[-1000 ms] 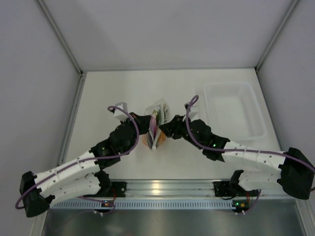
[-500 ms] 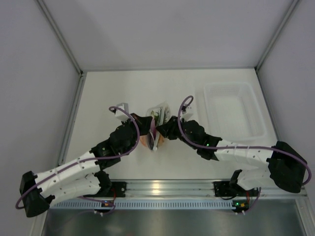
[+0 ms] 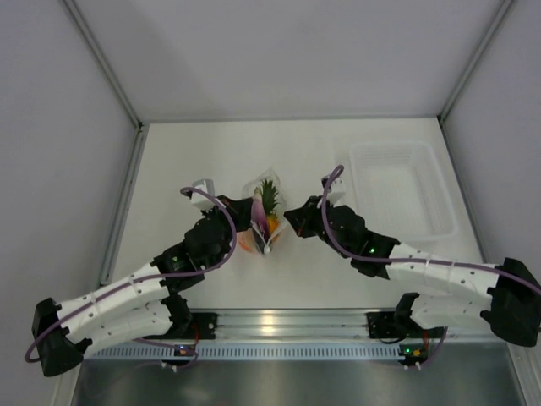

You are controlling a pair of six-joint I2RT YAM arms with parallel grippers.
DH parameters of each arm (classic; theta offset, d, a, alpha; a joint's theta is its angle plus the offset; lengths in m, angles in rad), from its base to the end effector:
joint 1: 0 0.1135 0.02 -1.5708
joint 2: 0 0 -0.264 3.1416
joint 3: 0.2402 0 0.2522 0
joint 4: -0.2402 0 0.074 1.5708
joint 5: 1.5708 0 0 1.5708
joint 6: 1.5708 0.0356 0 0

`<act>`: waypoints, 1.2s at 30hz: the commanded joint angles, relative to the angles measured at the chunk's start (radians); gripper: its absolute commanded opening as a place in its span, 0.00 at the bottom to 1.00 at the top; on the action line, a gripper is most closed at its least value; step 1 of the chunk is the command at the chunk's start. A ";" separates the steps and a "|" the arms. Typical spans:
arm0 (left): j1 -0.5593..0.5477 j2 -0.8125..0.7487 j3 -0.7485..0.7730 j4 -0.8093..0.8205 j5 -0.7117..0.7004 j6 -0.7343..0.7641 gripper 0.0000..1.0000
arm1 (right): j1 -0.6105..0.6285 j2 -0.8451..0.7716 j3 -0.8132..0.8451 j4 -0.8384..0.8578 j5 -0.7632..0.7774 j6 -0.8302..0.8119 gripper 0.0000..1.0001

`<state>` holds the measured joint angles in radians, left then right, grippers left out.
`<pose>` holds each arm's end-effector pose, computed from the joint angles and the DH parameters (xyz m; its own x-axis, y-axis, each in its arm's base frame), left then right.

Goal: Open the zip-top bag and remove the fake food

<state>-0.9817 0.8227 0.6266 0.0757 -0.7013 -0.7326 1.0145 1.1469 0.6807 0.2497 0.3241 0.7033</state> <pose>0.1262 -0.1476 0.3060 -0.2364 -0.5658 -0.7899 0.1630 0.7783 -0.6063 0.1482 0.2169 0.2745 -0.5009 0.3554 -0.7891 -0.4154 0.7012 0.5795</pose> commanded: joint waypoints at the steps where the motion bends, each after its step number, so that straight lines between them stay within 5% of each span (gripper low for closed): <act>1: 0.000 -0.010 -0.010 0.061 -0.078 0.038 0.00 | 0.009 -0.111 0.029 -0.203 0.084 -0.116 0.00; 6: 0.000 -0.028 -0.021 0.044 -0.116 0.030 0.00 | 0.009 -0.229 0.026 -0.510 0.226 -0.182 0.00; 12: 0.000 -0.069 -0.053 0.015 -0.098 -0.042 0.00 | -0.010 -0.295 -0.042 -0.651 0.358 -0.124 0.00; 16: -0.002 -0.028 -0.024 0.018 0.005 -0.068 0.00 | -0.013 -0.355 -0.072 -0.514 0.212 -0.163 0.02; 22: -0.011 0.064 0.041 0.019 0.069 -0.108 0.00 | -0.013 -0.371 -0.006 -0.392 -0.011 -0.174 0.25; 36: -0.167 0.190 0.117 0.019 -0.109 -0.116 0.00 | 0.029 -0.251 0.134 -0.323 -0.094 -0.116 0.31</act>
<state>-1.1313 1.0019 0.6949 0.0658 -0.7425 -0.8398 1.0245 0.8463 0.7570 -0.1623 0.2596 0.5716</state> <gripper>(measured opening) 0.024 0.307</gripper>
